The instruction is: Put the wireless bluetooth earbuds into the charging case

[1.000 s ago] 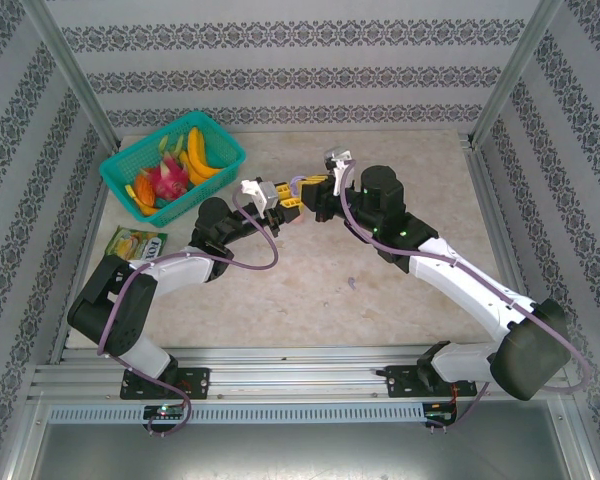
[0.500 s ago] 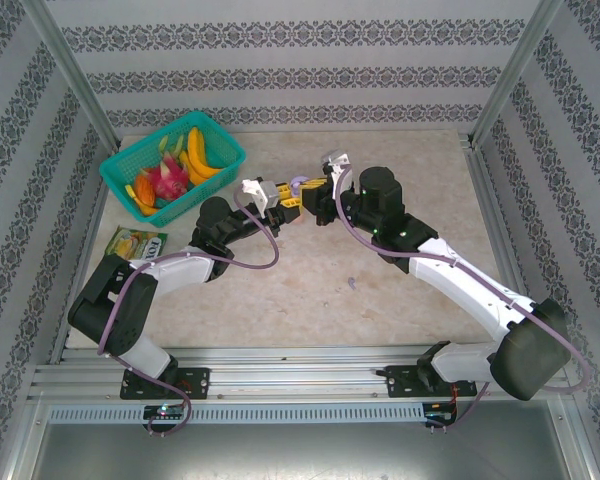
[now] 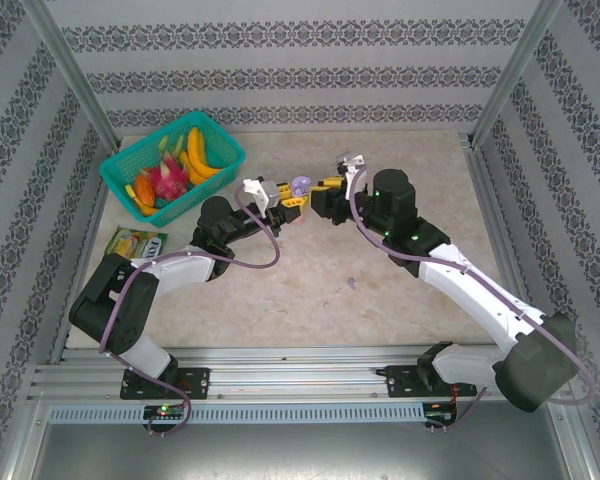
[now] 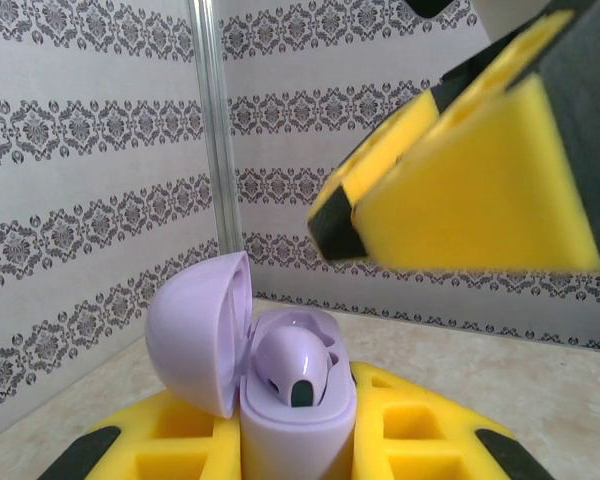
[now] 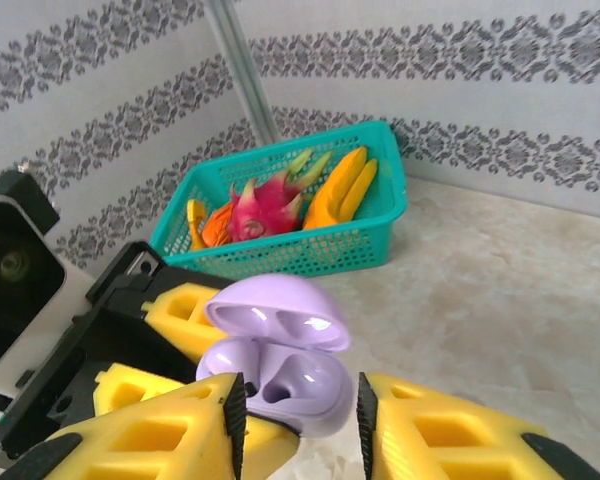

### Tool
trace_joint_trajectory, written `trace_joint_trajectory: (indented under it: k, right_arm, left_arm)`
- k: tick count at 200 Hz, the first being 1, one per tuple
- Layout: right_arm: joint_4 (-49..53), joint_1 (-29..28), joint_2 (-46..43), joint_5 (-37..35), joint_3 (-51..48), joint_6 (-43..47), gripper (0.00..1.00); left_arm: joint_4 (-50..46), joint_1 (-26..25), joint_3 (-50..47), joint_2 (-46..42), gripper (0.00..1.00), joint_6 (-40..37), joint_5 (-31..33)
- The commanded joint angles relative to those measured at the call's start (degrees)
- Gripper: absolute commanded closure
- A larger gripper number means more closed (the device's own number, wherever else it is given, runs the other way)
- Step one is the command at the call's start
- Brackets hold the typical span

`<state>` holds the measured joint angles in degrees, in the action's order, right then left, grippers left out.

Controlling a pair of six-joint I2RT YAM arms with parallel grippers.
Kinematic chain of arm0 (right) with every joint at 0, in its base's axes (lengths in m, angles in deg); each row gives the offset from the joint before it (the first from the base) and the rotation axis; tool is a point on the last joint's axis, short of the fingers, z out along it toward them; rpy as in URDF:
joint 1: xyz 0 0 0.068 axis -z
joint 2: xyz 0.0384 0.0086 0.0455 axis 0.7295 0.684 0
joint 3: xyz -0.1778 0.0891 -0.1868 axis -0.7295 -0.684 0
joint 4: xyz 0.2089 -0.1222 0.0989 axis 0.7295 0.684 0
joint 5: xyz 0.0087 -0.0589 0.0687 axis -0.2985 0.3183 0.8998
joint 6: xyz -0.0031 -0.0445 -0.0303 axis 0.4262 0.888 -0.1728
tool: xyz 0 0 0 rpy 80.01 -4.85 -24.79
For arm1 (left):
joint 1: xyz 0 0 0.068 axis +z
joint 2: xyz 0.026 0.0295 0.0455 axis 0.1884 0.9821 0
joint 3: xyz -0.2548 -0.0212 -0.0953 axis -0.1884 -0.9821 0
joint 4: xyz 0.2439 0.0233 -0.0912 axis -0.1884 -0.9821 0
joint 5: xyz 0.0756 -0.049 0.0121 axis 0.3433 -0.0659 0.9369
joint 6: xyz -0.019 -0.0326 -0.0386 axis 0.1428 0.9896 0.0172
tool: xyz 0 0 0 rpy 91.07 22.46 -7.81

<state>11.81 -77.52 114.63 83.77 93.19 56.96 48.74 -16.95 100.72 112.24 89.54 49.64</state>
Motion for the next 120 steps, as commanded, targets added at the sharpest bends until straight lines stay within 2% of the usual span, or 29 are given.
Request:
trace_joint_trajectory:
  k: [1,19,35,58,77,120]
  right_arm:
    - [-0.81,1.49,-3.03,1.5,-0.72,-3.45,0.62]
    - [-0.3,3.45,-4.84,1.84,-1.05,-6.79,0.61]
    - [1.81,5.33,-6.49,0.37,-1.71,-10.56,0.56]
    - [8.93,7.31,-8.96,-3.42,-3.39,-14.1,0.47]
    - [15.59,8.26,-9.91,-6.78,-5.85,-15.75,0.44]
    - [30.76,9.08,-4.35,-14.35,-10.6,-19.38,0.4]
  left_arm:
    - [2.52,-0.93,1.51,-0.26,1.0,-0.12,-1.13]
    - [2.39,-0.93,1.16,-0.32,1.0,-0.4,-1.0]
    - [2.34,-0.93,0.57,-0.51,1.0,-0.84,-0.8]
    - [2.29,-0.93,-0.52,-1.13,1.0,-1.6,-0.53]
    - [1.33,-0.93,-1.15,-2.11,1.0,-2.49,-0.52]
    - [-0.66,-0.93,-1.73,-3.86,1.0,-3.58,-0.86]
